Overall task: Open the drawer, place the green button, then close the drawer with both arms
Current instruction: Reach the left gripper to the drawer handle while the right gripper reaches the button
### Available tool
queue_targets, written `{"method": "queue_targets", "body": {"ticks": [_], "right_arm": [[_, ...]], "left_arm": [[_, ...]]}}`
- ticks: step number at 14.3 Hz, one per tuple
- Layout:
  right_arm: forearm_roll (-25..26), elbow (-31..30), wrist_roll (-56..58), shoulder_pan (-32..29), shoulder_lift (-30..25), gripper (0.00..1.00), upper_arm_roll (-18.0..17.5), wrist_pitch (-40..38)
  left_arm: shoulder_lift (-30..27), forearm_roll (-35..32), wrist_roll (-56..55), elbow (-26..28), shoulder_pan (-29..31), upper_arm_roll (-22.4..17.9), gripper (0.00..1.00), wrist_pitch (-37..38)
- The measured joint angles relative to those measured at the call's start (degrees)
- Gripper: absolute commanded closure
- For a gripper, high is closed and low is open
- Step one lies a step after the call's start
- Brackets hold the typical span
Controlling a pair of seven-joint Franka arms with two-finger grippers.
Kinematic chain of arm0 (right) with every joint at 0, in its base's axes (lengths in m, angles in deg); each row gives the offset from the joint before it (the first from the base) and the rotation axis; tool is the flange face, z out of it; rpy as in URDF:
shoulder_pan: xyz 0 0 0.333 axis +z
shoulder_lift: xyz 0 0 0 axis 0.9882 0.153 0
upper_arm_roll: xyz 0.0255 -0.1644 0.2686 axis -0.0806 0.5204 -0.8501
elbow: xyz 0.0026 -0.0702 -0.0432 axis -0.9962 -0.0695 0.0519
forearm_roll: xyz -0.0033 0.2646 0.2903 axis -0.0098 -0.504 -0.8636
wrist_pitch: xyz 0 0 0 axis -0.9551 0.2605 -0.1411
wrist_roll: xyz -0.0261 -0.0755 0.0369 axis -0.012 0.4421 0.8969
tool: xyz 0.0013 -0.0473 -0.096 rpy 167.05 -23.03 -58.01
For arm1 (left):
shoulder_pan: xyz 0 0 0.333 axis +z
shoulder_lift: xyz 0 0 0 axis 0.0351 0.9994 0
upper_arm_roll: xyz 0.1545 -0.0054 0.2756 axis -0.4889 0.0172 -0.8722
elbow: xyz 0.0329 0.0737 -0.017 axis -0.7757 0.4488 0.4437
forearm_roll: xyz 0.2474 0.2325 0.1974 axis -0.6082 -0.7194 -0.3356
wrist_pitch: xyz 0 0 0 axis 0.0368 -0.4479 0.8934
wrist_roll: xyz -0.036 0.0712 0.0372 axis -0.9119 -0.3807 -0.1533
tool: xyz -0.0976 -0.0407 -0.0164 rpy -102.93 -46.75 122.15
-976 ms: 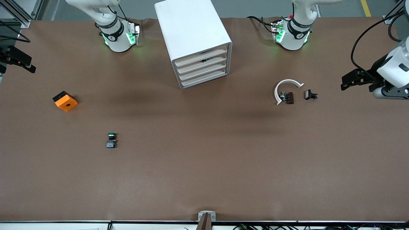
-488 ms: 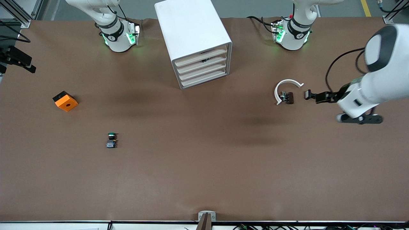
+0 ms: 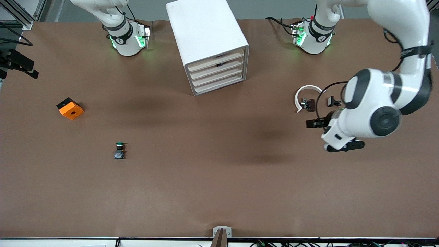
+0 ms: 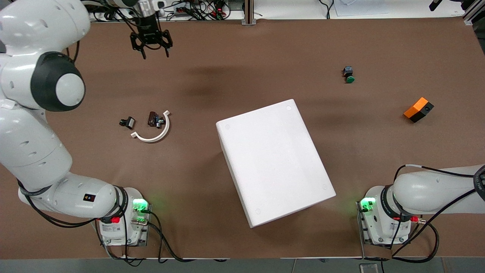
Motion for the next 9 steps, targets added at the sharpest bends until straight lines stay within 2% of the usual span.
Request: {"method": "queue_targets", "body": {"ticks": [3, 9], "right_arm": [[0.01, 0.0, 0.0, -0.01, 0.0, 0.0, 0.05, 0.22], [0.06, 0.55, -0.01, -0.17, 0.16, 0.0, 0.41, 0.39]], "left_arm": [[3.8, 4.37, -10.11, -2.02, -4.18, 0.11, 0.0, -0.21], [6.02, 22.71, -28.11, -2.84, -5.76, 0.12, 0.0, -0.08]]}}
